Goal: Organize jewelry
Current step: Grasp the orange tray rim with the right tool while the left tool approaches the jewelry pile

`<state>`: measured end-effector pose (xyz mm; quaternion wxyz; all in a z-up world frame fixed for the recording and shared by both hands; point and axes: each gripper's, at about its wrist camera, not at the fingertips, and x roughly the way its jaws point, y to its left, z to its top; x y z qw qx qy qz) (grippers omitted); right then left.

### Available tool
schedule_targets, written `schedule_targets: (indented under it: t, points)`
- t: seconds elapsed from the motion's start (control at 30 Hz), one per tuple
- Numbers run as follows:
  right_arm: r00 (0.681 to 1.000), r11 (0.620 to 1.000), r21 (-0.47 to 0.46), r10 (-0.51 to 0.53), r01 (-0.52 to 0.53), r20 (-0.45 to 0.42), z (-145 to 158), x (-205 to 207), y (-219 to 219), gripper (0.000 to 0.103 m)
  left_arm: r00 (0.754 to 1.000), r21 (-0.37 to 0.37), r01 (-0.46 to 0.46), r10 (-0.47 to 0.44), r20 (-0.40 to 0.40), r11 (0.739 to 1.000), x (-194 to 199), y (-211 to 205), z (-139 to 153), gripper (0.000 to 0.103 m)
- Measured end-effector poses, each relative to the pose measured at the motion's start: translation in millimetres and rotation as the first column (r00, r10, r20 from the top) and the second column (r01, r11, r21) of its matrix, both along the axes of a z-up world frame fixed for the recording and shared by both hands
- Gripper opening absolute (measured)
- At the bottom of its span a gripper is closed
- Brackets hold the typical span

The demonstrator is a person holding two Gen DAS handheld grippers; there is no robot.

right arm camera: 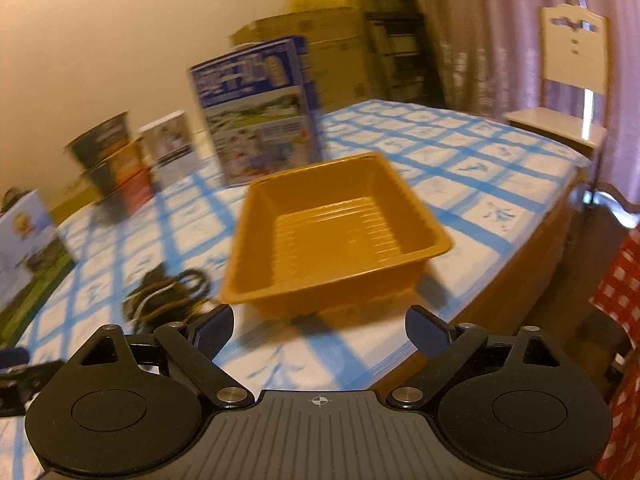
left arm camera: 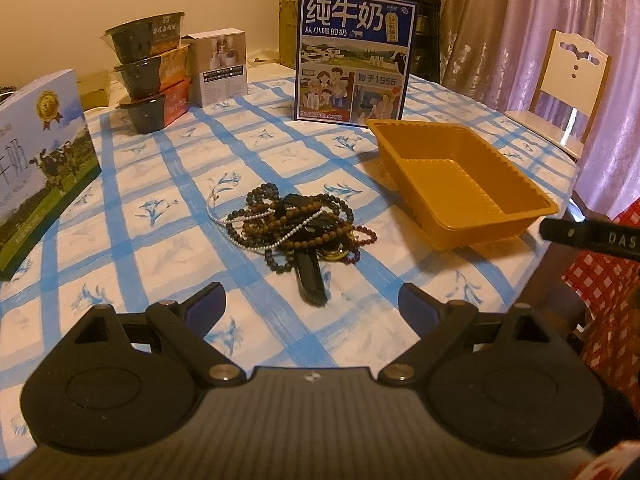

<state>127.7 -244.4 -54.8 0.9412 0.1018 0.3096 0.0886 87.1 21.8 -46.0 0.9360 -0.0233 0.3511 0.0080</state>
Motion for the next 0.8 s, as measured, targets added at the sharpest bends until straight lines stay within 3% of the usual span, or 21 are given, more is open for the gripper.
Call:
schedule_targets:
  t: [0.17,0.33,0.47,0.8]
  points:
    - [0.990,0.992,0.013,-0.127,0.127,0.063,-12,23,-22,0.092,1.000,-0.007,0.008,-0.008,-0.015,1.000,27,2,-12,0.092]
    - [0.959,0.967,0.032,-0.254,0.252,0.124,-29,50,-44,0.091,0.999,0.002,0.032,-0.031,-0.020,1.000,48,-4,-22,0.092]
    - [0.944,0.952,0.088,-0.302,0.292,0.130,-47,70,-59,0.079,0.999,0.020,0.050,-0.049,-0.020,0.999,65,-10,-29,0.092]
    - [0.949,0.953,0.137,-0.289,0.271,0.129,-80,106,-61,0.051,0.999,0.054,0.035,-0.035,-0.002,0.998,87,-11,-39,0.092]
